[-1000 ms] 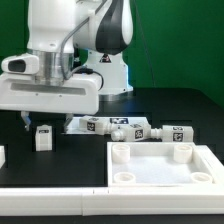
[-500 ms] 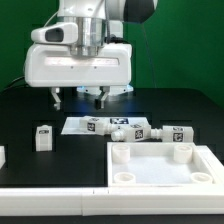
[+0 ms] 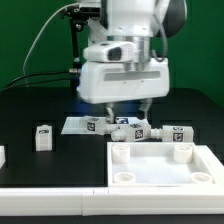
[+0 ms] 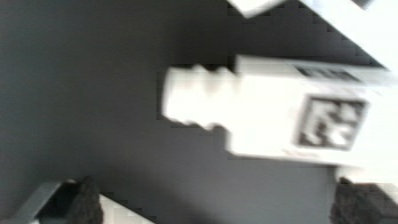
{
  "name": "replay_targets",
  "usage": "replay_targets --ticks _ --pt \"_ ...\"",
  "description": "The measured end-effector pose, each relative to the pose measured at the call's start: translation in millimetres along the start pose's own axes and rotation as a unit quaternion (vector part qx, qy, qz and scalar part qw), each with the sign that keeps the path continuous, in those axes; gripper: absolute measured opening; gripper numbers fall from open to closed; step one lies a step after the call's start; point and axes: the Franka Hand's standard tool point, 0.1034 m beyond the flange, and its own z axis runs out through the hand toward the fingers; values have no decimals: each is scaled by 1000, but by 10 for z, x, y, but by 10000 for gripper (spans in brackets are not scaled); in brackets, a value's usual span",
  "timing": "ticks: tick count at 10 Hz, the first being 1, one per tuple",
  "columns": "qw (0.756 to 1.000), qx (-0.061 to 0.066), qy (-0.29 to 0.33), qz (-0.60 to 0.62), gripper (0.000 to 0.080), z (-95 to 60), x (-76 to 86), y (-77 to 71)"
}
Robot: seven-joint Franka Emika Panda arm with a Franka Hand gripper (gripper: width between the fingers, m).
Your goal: Assemble square table
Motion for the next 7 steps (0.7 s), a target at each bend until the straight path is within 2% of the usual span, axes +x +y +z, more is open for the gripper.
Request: replay_targets --ticks 1,3,5,6,7 --pt "1000 2 2 -26 648 -3 104 -208" --pt "994 0 1 -109 648 -3 84 -169" --pt "986 -2 1 -166 648 -10 134 -228" --pt "974 -5 6 -228 648 -35 294 -431" --pt "960 -7 11 -278 648 -32 445 -565"
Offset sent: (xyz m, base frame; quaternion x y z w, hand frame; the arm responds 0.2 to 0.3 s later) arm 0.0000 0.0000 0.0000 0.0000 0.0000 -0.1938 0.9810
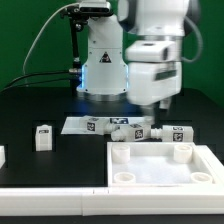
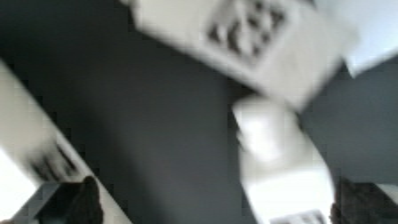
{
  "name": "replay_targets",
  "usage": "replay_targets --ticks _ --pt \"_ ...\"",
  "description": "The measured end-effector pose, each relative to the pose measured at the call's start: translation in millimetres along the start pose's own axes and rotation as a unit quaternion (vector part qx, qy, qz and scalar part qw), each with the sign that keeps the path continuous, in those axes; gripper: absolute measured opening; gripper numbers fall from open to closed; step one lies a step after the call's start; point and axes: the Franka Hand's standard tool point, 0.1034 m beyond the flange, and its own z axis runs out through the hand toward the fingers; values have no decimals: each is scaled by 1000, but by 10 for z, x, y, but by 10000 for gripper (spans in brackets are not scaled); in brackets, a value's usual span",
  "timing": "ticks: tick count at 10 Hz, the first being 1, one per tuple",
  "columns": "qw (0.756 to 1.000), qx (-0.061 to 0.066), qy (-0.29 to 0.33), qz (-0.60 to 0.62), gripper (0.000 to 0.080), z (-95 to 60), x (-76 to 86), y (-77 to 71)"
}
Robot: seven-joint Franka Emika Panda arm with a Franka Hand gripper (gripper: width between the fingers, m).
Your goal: Assemble square table
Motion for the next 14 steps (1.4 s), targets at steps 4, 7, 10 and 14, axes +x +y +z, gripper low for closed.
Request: replay_targets --ticks 4,7,10,14 --pt "992 1 -4 -129 648 125 99 -67" --pt "995 15 -15 -95 648 272 143 -172" --pt "995 18 -15 -95 639 382 127 -211" --pt "1000 17 -17 -20 295 386 122 -213"
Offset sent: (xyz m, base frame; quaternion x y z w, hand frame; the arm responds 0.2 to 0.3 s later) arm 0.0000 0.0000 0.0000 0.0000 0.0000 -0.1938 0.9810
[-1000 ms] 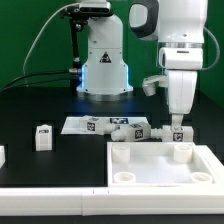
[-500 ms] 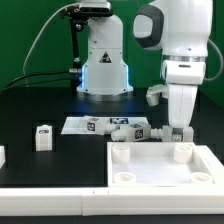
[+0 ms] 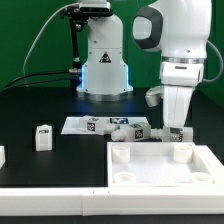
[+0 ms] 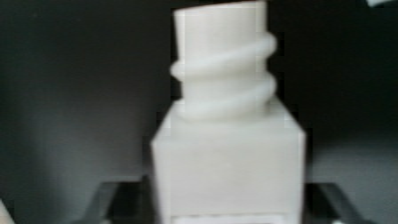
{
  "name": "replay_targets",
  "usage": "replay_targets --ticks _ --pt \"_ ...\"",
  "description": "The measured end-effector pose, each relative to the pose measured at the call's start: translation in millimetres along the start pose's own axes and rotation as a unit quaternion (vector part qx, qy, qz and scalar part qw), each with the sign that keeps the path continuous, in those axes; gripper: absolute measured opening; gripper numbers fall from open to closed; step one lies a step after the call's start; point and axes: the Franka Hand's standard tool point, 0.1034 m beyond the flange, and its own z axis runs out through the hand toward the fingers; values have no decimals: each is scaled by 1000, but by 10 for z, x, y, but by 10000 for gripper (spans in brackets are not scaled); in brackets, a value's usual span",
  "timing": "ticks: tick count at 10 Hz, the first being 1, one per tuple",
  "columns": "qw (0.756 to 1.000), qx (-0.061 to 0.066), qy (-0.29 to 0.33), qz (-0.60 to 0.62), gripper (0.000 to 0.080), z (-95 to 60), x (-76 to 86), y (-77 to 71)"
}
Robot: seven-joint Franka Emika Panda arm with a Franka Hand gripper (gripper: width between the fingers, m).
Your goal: Assemble square table
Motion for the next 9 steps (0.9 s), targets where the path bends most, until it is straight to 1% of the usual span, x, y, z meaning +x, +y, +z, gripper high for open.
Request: replay_targets --ticks 1,2,3,4,5,6,7,8,9 --pt "999 -1 3 51 265 -7 -6 -4" --pt "990 -5 15 138 265 -49 -40 -51" --pt "975 -2 18 221 266 -72 -74 -131" --pt "950 3 19 311 266 -77 -91 -156" --pt "930 6 19 366 265 -79 -114 -123" --pt "909 8 21 415 266 -80 -146 -72" --pt "894 10 21 448 266 -75 -126 -99" --pt "889 10 20 457 266 -74 -121 -105" --pt "865 13 19 502 266 -65 -134 -115"
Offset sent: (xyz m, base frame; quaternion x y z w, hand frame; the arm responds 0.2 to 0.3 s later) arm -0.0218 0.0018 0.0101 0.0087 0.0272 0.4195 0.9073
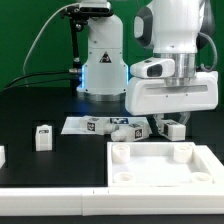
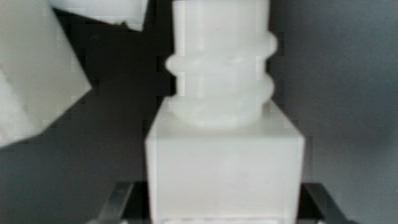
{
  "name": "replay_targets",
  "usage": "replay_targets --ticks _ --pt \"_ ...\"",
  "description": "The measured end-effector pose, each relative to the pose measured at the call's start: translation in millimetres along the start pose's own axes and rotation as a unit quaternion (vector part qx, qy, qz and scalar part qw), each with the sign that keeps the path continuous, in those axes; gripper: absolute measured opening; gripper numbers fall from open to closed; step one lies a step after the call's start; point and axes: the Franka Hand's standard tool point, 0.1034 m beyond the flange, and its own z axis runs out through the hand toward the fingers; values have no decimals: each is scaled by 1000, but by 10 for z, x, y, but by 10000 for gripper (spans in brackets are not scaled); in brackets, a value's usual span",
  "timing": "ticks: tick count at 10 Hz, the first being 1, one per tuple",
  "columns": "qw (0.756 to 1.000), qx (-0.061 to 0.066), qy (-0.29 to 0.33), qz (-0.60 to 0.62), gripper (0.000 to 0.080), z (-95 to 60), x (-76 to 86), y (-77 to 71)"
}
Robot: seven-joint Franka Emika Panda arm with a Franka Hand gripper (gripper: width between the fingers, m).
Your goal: Assemble square table
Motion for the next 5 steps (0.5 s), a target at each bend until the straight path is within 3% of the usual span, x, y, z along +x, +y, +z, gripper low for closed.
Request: replay_targets --ticks 3,5 --pt "995 7 -12 100 266 49 -196 -190" --pt "994 6 -8 109 266 50 -194 -136"
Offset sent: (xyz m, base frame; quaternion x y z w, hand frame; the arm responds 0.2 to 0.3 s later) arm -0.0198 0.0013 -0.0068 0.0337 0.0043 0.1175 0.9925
